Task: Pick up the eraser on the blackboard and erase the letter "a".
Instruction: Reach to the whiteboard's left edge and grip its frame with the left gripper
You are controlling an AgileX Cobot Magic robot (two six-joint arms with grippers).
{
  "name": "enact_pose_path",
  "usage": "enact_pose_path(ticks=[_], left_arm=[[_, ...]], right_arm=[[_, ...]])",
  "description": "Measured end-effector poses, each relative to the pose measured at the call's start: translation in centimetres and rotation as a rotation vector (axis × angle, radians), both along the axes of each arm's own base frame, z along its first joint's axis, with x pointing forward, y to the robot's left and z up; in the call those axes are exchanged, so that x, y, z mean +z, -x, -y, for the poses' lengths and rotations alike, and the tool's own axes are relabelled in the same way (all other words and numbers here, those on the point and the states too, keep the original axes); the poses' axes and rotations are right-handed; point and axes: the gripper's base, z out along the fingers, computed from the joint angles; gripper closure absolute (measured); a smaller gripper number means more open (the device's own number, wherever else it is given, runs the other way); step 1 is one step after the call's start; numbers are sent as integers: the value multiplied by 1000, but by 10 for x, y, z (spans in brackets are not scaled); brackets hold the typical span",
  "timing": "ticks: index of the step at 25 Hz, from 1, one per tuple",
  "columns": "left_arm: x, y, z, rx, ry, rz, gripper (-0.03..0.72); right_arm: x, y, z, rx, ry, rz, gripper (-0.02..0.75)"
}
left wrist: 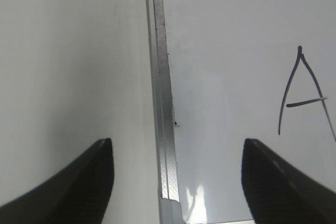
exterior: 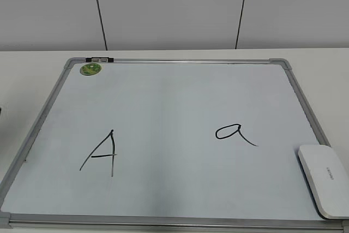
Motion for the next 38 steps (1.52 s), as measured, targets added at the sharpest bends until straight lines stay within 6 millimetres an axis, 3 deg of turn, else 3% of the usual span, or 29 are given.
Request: enact_pose_path(ticks=[16, 33, 38], left_arm=[[-30, -95, 2, -58, -24, -255, 137], [-73, -147, -7, -101, 37, -380, 197], [-82, -158, -7, -108, 38, -397, 272]], right_arm=[[0, 0, 0, 0, 0, 0, 151], [0, 0, 0, 0, 0, 0, 151], [0, 0, 0, 0, 0, 0, 151]])
